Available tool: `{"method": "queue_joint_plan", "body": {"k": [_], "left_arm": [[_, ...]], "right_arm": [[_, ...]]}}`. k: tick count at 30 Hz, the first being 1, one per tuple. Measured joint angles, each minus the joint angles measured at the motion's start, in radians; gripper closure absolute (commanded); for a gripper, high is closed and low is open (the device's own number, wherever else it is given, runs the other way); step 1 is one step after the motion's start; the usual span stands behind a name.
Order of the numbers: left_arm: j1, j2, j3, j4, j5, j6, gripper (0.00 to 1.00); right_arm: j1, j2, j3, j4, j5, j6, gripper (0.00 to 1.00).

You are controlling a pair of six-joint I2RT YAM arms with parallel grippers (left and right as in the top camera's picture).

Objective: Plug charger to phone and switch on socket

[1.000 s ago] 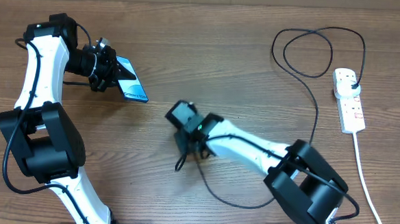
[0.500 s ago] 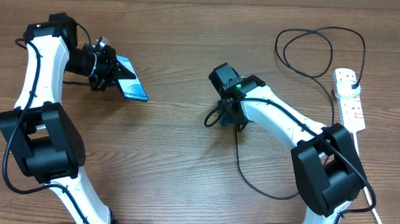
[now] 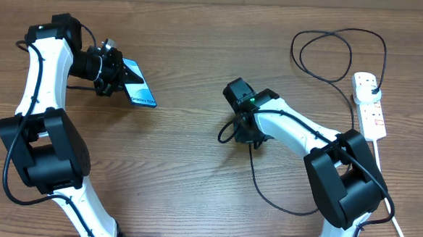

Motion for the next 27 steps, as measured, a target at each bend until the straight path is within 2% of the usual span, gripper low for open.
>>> {"method": "queue_joint_plan", "body": {"k": [15, 20, 25, 27], "left_arm": [[0.000, 0.000, 0.000, 0.000, 0.000, 0.000, 0.96], [0.000, 0.000, 0.000, 0.000, 0.000, 0.000, 0.96], [0.000, 0.000, 0.000, 0.000, 0.000, 0.000, 0.96], [0.000, 0.000, 0.000, 0.000, 0.000, 0.000, 0.96]], "right_arm": [[0.000, 0.002, -0.002, 0.028, -0.019, -0.001, 0.76], [0.000, 0.010, 0.000, 0.034, -0.027, 0.002, 0.88], [0.000, 0.011, 0.001, 0.024, -0.034, 0.002, 0.87], [0.000, 0.011, 0.002, 0.013, -0.039, 0.002, 0.82]]}}
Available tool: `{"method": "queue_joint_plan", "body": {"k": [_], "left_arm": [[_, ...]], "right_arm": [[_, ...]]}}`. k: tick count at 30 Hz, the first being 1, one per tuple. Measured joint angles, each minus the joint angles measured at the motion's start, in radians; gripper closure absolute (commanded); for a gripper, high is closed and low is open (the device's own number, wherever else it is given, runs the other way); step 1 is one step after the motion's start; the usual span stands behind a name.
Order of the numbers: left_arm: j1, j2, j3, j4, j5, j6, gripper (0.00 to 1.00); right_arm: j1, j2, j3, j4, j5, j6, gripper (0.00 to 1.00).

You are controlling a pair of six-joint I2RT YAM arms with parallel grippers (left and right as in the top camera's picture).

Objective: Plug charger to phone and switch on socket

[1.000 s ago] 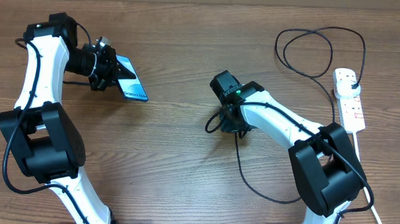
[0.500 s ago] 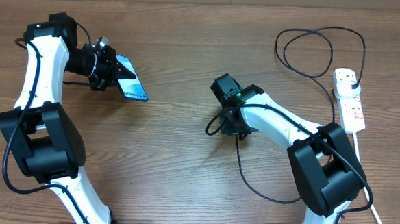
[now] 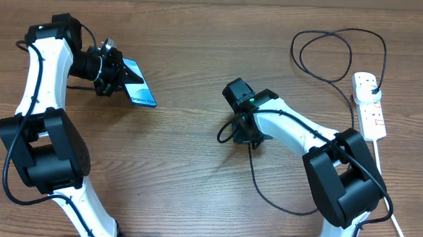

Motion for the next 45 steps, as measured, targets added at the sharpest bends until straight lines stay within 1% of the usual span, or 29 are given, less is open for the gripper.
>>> {"method": "queue_joint_plan", "body": {"k": [5, 16, 20, 31, 42, 45], "left_arm": [[0.000, 0.000, 0.000, 0.000, 0.000, 0.000, 0.96], [0.000, 0.000, 0.000, 0.000, -0.005, 0.000, 0.96], [0.000, 0.000, 0.000, 0.000, -0.008, 0.000, 0.96], [0.000, 0.000, 0.000, 0.000, -0.008, 0.000, 0.96], [0.000, 0.000, 0.000, 0.008, -0.008, 0.002, 0.96], [0.000, 0.000, 0.000, 0.008, -0.008, 0.028, 0.96]], "right_arm": [[-0.001, 0.000, 0.001, -0.018, -0.006, 0.000, 0.81], [-0.002, 0.000, 0.001, 0.008, -0.007, -0.016, 0.78], [-0.003, 0.000, 0.001, 0.018, -0.019, -0.023, 0.80], [-0.003, 0.002, 0.001, 0.032, -0.045, -0.026, 0.96], [-0.003, 0.002, 0.002, 0.032, -0.048, -0.027, 0.96], [-0.003, 0.002, 0.002, 0.031, -0.048, -0.026, 0.96]]}}
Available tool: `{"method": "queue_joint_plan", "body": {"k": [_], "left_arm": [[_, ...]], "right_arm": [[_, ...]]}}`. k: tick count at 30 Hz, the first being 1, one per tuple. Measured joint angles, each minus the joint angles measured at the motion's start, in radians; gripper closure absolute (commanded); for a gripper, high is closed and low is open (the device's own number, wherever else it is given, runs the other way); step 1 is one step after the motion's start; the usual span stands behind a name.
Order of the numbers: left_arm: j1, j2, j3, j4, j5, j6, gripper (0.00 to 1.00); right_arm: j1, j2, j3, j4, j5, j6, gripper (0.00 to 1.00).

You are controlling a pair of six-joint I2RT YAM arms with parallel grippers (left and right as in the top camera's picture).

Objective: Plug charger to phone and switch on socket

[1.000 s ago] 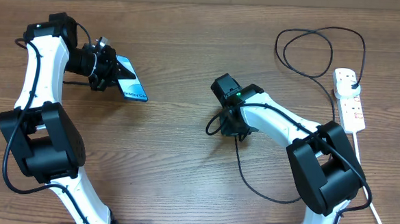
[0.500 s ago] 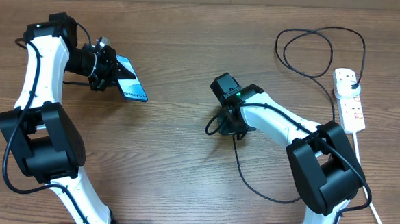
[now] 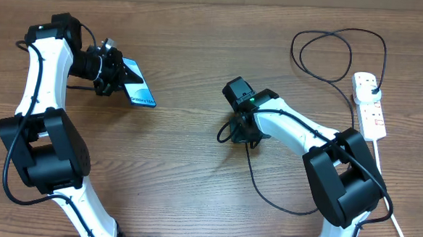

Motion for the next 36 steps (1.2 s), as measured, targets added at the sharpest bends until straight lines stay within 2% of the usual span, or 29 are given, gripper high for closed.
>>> {"method": "queue_joint_plan", "body": {"k": [10, 11, 14, 16, 20, 22, 25, 31, 36], "left_arm": [[0.000, 0.000, 0.000, 0.000, 0.000, 0.029, 0.96], [0.000, 0.000, 0.000, 0.000, 0.000, 0.029, 0.96], [0.000, 0.000, 0.000, 0.000, 0.000, 0.029, 0.96], [0.000, 0.000, 0.000, 0.000, 0.000, 0.029, 0.96], [0.000, 0.000, 0.000, -0.004, 0.000, 0.029, 0.96], [0.000, 0.000, 0.000, -0.004, 0.000, 0.029, 0.96], [0.000, 0.000, 0.000, -0.005, 0.000, 0.029, 0.96], [0.000, 0.000, 0.000, -0.005, 0.015, 0.061, 0.96], [0.000, 0.000, 0.000, -0.017, 0.121, 0.140, 0.96]], "right_arm": [[0.000, 0.000, 0.000, 0.000, 0.000, -0.007, 0.96], [0.000, 0.000, 0.000, 0.000, 0.000, -0.008, 0.95], [0.000, 0.000, 0.000, 0.001, 0.000, -0.013, 0.80], [0.000, 0.000, 0.000, 0.000, 0.002, -0.015, 0.77], [-0.002, 0.000, 0.000, 0.001, 0.003, -0.021, 0.79], [-0.002, 0.000, 0.000, 0.002, 0.003, -0.027, 0.89], [0.000, 0.000, 0.000, 0.008, -0.005, -0.028, 0.96], [0.000, 0.000, 0.000, 0.008, -0.008, -0.026, 0.96], [0.000, 0.000, 0.000, 0.008, -0.010, -0.026, 0.96]]}}
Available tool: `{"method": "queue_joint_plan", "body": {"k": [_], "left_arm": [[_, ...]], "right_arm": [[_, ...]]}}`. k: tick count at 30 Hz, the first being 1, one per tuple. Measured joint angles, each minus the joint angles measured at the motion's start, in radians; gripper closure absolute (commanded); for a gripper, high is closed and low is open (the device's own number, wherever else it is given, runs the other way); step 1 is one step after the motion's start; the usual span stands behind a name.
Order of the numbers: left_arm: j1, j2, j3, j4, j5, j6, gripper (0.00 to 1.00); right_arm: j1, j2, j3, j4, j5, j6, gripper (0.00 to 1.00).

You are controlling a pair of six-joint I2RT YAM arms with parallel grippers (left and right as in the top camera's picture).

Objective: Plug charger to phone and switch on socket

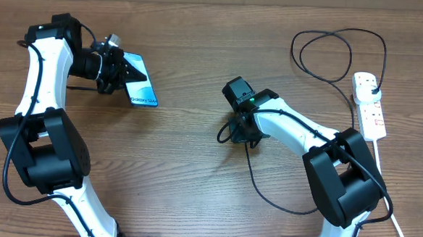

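Note:
A blue phone [142,87] lies tilted at the table's far left, its upper edge lifted. My left gripper [125,72] is shut on that upper left edge. Near the table's middle, my right gripper [230,134] is down at the wood, shut on the free end of the black charger cable [255,180]; the plug tip itself is hidden under the fingers. From there the cable curves toward the front, then loops at the back right to the white power strip [368,105], where its adapter sits in the top socket.
The power strip's own white lead runs down the right edge behind my right arm's base. Both arm bases stand at the front edge. Bare wood separates the phone from the cable end.
My left gripper has shifted slightly toward the back and right with the phone, which now shows more of its face. The right gripper and cable have not moved.
At each earlier moment my left gripper held the phone's edge at the far left and my right gripper sat on the cable end in the middle, barely changing. Only now has the phone been lifted and turned a little.

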Motion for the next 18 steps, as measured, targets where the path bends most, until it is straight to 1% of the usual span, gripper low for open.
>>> {"method": "queue_joint_plan", "body": {"k": [4, 7, 9, 10, 13, 14, 15, 18], "left_arm": [[0.000, 0.000, 0.000, -0.026, 0.099, 0.076, 0.96], [0.000, 0.000, 0.000, -0.058, 0.177, 0.138, 0.96], [0.000, 0.000, 0.000, -0.098, 0.230, 0.194, 0.95], [0.000, 0.000, 0.000, -0.150, 0.267, 0.247, 0.96], [0.000, 0.000, 0.000, -0.256, 0.314, 0.353, 0.96], [0.000, 0.000, 0.000, -0.294, 0.330, 0.394, 0.95], [0.000, 0.000, 0.000, -0.326, 0.346, 0.436, 0.96], [-0.007, 0.000, 0.000, -0.339, 0.381, 0.519, 0.95]], "right_arm": [[0.000, -0.017, -0.006, -0.002, -0.047, -0.015, 0.96], [0.000, -0.072, -0.015, -0.008, -0.106, -0.023, 0.96], [0.000, -0.168, -0.017, -0.016, -0.179, -0.039, 0.96], [0.000, -0.250, -0.017, -0.029, -0.241, -0.053, 0.96], [0.000, -0.378, -0.017, -0.062, -0.350, -0.067, 0.96], [0.000, -0.383, -0.017, -0.064, -0.369, -0.071, 0.96], [0.000, -0.433, -0.017, -0.074, -0.402, -0.081, 0.96], [0.000, -0.509, -0.017, -0.105, -0.514, -0.114, 0.96]]}}
